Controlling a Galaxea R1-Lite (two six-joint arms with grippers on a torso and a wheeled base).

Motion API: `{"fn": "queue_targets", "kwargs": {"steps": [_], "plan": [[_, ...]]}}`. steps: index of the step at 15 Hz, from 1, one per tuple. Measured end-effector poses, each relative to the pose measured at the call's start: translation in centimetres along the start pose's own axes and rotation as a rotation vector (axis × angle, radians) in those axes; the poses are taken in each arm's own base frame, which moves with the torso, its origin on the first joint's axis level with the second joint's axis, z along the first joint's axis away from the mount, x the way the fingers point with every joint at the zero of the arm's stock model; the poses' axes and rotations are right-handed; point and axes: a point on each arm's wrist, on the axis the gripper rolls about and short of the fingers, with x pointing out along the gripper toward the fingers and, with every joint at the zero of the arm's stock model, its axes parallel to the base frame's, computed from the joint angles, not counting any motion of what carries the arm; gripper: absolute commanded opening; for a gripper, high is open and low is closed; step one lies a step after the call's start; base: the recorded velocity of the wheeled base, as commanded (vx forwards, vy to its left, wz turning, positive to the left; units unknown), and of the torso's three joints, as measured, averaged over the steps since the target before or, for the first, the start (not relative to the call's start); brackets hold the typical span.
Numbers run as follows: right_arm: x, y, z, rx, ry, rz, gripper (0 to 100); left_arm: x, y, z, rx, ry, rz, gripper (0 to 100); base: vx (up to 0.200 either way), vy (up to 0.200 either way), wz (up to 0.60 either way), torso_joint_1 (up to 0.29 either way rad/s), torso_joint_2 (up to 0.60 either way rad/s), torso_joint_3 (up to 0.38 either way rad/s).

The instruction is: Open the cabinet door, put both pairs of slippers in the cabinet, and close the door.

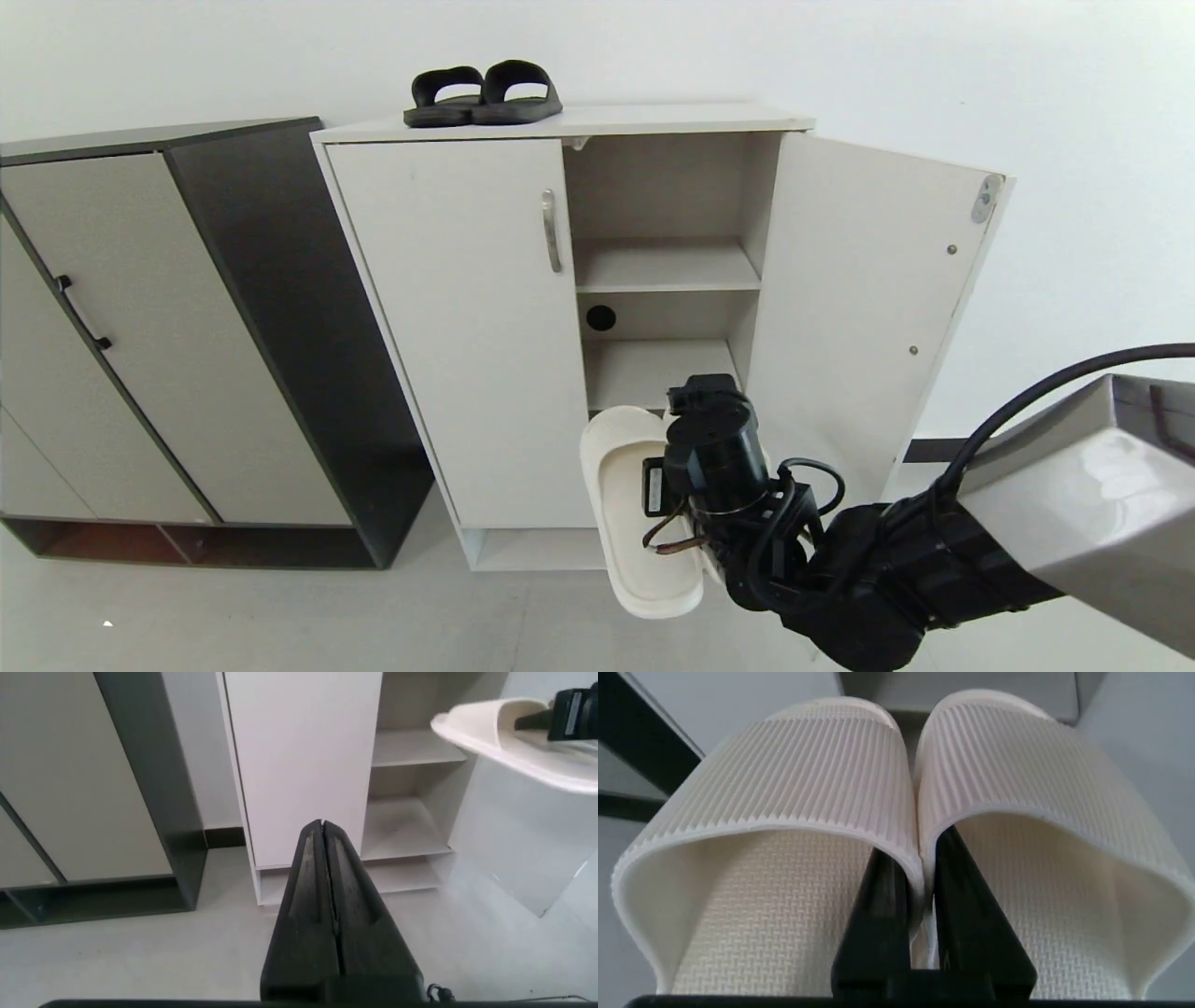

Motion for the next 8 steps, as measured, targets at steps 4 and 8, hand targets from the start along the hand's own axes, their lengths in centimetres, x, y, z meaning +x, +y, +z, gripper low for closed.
{"fn": "queue_targets", "kwargs": {"steps": [4,8], "plan": [[0.32,-0.24,-0.32,-0.077,-0.144,-0.025,0,0.00,0.00,0.00,0.000,0.000,0.001,0,0.000,0.000,0.00,0.003,0.00,-0.119],[0.57,-0.47,-0.72,-0.088,-0.154,-0.061,0,0.00,0.00,0.00,0.001,0.001,0.001,0,0.000,0.000,0.00,0.004,0.00,-0.194]]}}
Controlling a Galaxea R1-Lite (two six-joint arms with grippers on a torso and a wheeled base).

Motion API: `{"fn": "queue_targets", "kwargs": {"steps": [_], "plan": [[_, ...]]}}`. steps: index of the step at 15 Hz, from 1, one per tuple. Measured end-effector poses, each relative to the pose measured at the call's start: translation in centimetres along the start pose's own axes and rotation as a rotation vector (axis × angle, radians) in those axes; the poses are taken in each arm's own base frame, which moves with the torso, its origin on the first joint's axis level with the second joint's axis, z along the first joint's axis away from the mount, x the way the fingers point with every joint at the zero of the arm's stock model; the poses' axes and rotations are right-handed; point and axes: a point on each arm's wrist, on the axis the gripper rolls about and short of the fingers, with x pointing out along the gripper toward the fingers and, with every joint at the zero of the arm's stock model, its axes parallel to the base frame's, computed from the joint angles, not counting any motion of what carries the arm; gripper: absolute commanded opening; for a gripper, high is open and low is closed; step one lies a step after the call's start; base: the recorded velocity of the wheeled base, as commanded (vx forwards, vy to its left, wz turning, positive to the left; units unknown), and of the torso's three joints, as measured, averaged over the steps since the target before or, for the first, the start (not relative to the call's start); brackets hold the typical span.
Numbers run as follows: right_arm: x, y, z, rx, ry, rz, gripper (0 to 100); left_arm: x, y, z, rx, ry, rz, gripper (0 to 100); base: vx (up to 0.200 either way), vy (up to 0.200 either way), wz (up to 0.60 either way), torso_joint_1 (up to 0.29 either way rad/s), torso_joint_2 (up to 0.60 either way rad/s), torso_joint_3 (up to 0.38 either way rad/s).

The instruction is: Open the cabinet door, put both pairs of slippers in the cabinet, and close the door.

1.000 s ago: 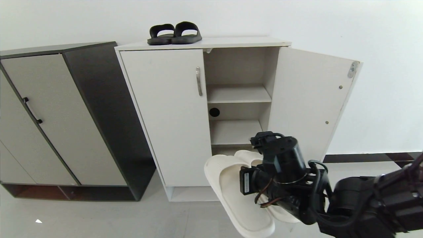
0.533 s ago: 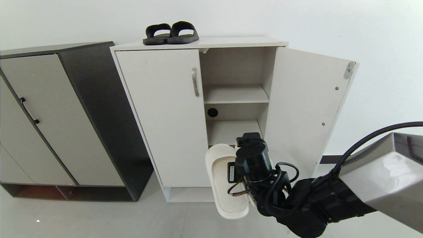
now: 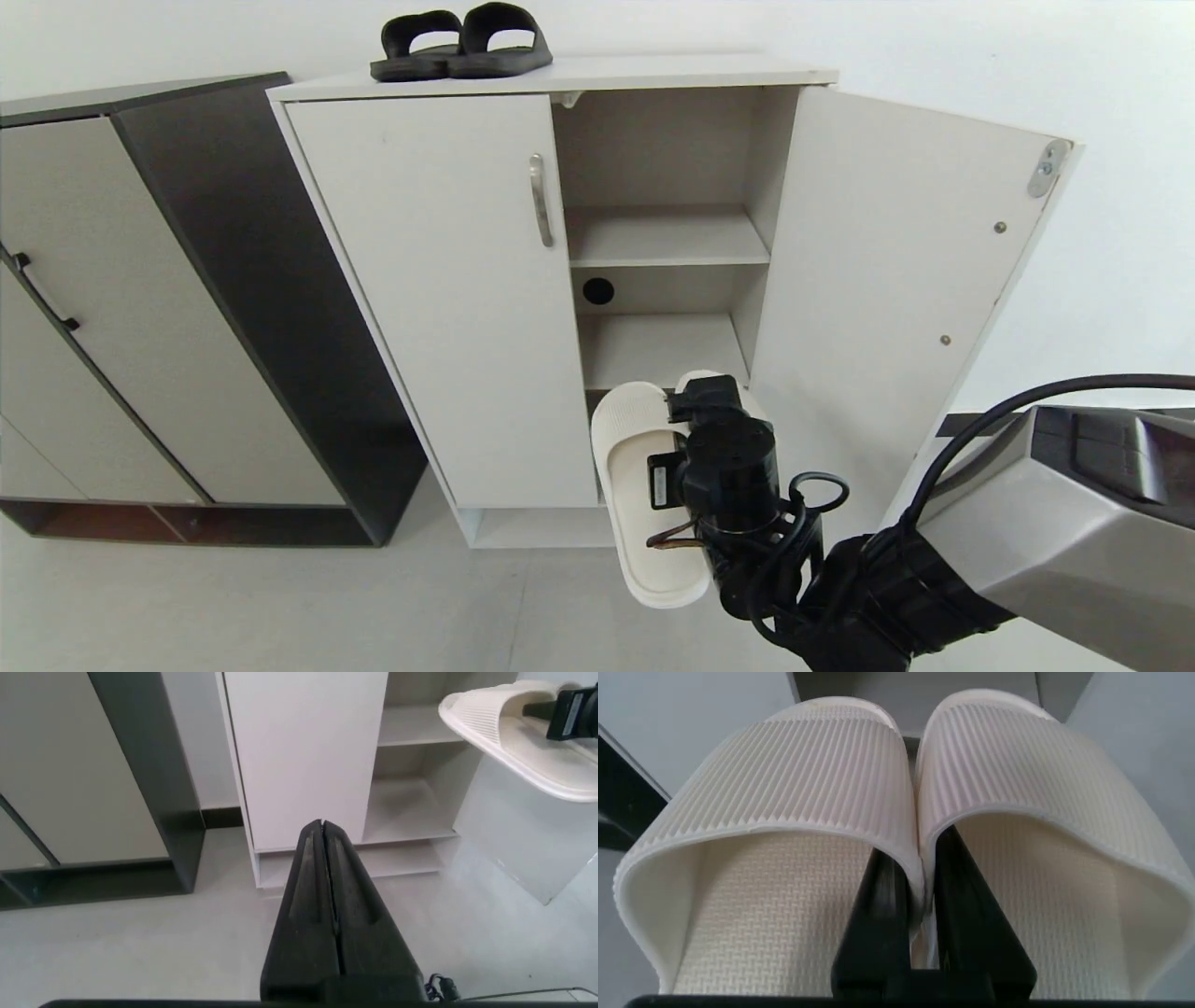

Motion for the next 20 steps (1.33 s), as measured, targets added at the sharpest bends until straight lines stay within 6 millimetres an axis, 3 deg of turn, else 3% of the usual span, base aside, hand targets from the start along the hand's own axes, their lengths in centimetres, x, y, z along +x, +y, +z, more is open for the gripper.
{"fn": "queue_targets", "kwargs": {"steps": [5,8,13,20], "plan": [[-0.3,-0.3,0.3,-0.032,-0.010,-0.002,0,0.0,0.0,0.0,0.000,0.000,0.000,0,0.000,0.000,0.00,0.006,0.00,-0.185],[-1.3,-1.2,1.0,-0.081,-0.107,0.025,0,0.0,0.0,0.0,0.000,0.001,0.000,0,0.000,0.000,0.00,0.000,0.00,0.000],[-1.2,-3.9,1.1,-0.112,-0.102,0.144,0,0.0,0.0,0.0,-0.001,0.001,0.000,0,0.000,0.000,0.00,0.000,0.00,0.000],[0.3,-8.0,1.7,-0.127,-0.072,0.086,0,0.0,0.0,0.0,0.001,0.000,-0.001,0,0.000,0.000,0.00,0.000,0.00,0.000]]}}
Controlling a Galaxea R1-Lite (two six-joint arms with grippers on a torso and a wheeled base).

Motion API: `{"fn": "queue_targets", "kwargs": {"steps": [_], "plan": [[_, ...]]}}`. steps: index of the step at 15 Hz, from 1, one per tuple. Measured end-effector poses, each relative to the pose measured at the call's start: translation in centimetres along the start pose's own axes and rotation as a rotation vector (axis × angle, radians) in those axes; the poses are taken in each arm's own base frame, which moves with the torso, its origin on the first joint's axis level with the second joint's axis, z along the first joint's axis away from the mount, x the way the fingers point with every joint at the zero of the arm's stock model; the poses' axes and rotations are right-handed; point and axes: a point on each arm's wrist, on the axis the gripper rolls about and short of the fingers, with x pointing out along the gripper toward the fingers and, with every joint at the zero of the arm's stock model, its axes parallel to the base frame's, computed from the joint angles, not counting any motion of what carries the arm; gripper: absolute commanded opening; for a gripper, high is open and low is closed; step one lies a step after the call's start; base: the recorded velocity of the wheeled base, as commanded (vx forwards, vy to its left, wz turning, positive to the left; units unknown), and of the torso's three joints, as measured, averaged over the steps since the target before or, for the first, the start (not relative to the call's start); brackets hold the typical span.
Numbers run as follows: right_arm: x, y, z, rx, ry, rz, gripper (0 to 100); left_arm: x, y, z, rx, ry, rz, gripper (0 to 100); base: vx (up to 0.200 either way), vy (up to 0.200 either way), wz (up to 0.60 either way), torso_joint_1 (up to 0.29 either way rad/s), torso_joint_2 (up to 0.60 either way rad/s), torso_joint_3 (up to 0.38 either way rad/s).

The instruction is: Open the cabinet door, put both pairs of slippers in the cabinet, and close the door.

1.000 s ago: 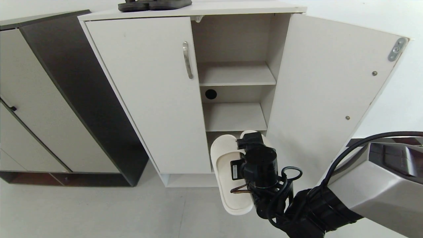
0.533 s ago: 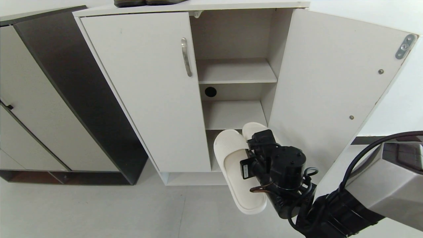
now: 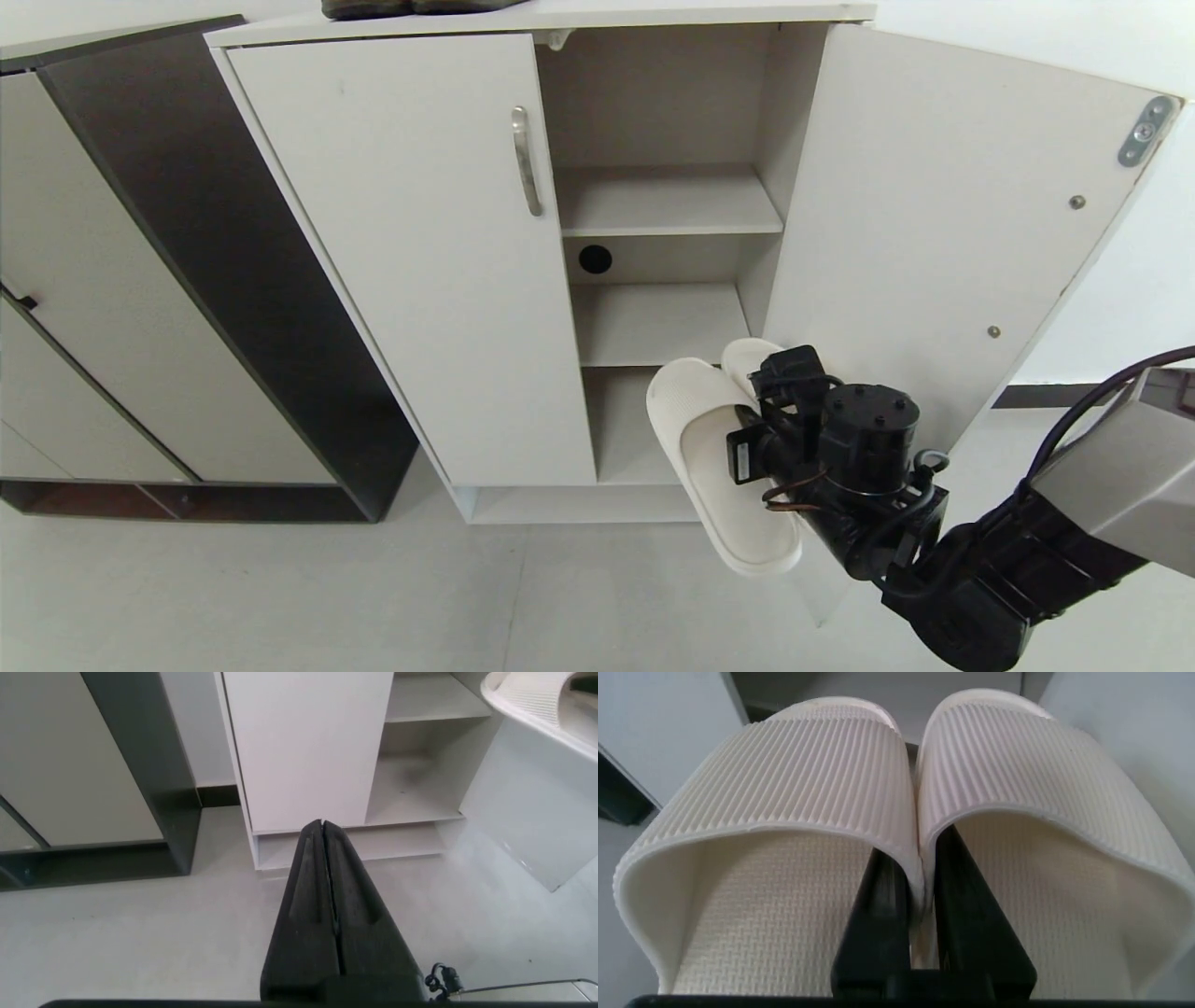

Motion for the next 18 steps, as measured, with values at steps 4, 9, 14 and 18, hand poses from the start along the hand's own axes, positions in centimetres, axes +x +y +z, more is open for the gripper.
{"fn": "queue_targets", "kwargs": {"steps": [4,9,14,18], "plan": [[0.2,-1.2,-0.4,-0.028,0.019,-0.021,0,0.0,0.0,0.0,0.002,0.000,0.000,0,0.000,0.000,0.00,0.000,0.00,0.000],[0.1,-1.7,-0.8,-0.038,0.037,-0.032,0,0.0,0.0,0.0,0.001,0.000,0.000,0,0.000,0.000,0.00,0.000,0.00,0.000],[-0.6,-0.1,0.0,-0.019,0.035,0.026,0,0.0,0.0,0.0,0.001,0.000,0.000,0,0.000,0.000,0.00,0.000,0.00,0.000],[0.7,4.0,1.8,0.126,0.173,-0.023,0,0.0,0.0,0.0,0.000,0.000,0.000,0,0.000,0.000,0.00,0.000,0.00,0.000]]}}
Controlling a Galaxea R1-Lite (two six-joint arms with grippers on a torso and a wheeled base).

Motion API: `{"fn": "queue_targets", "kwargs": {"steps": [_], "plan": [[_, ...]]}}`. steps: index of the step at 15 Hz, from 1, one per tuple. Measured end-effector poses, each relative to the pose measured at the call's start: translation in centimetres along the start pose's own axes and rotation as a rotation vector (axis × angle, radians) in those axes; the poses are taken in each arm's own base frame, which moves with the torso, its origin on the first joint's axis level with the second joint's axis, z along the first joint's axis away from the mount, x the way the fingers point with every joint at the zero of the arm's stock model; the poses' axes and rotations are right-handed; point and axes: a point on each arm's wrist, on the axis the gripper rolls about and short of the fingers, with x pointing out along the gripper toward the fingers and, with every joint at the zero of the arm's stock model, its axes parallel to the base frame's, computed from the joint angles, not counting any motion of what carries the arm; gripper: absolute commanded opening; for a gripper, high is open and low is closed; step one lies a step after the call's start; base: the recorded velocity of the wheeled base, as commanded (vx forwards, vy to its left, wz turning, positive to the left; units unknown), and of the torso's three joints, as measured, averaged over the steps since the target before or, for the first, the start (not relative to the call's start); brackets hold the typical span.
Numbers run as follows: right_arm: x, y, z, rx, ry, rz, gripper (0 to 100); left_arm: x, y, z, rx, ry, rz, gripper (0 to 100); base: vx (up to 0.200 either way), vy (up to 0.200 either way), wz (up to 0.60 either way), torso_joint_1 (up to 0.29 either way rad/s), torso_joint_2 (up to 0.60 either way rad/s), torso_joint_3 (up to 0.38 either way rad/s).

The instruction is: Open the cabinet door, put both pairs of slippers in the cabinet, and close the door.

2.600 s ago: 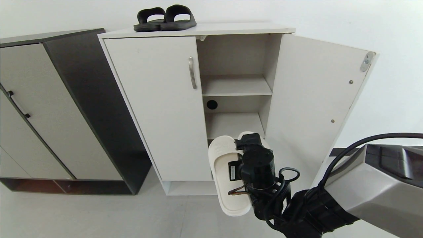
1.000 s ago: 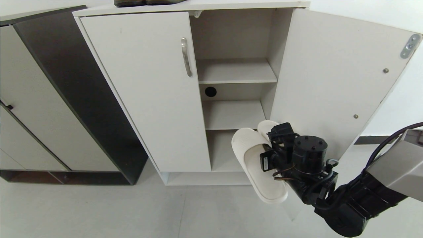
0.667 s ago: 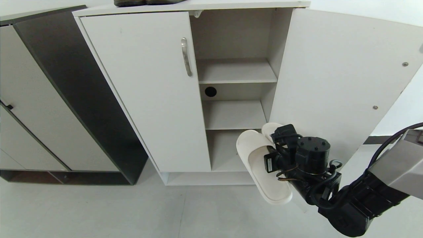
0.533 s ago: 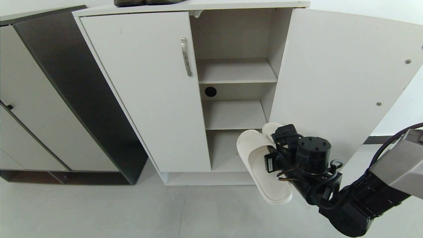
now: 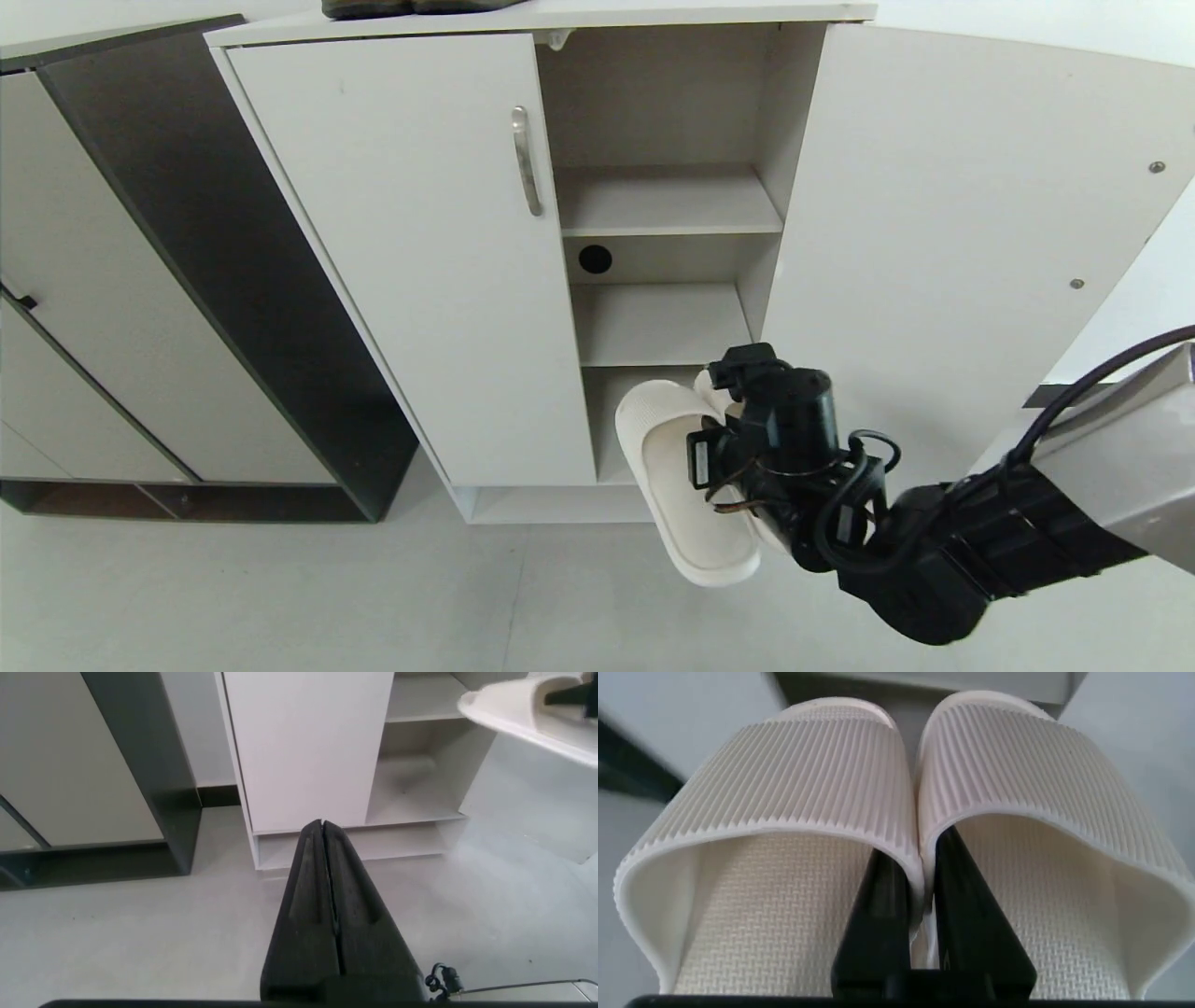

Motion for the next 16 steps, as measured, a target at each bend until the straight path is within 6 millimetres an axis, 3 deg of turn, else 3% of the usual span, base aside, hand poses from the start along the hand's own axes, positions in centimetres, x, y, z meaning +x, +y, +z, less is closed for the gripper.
{"fn": "queue_targets", "kwargs": {"steps": [2,5,8,11,16], "plan": [[1.4,1.7,0.6,0.065,0.002,-0.119,0,0.0,0.0,0.0,0.001,0.000,-0.001,0,0.000,0.000,0.00,0.000,0.00,0.000],[2.5,3.2,0.2,0.068,-0.052,-0.128,0,0.0,0.0,0.0,0.001,0.000,-0.001,0,0.000,0.000,0.00,0.000,0.00,0.000],[3.1,3.4,-0.4,0.036,-0.163,-0.114,0,0.0,0.0,0.0,0.001,0.000,0.000,0,0.200,0.000,0.00,-0.004,0.00,0.004],[3.6,3.3,-2.0,0.001,-0.133,-0.122,0,0.0,0.0,0.0,0.001,0.000,0.000,0,0.200,0.000,0.00,0.007,0.00,0.001],[3.9,3.4,-2.9,-0.008,-0.116,-0.120,0,0.0,0.0,0.0,0.001,0.000,0.000,0,0.200,0.000,0.00,0.001,0.00,0.002]]}}
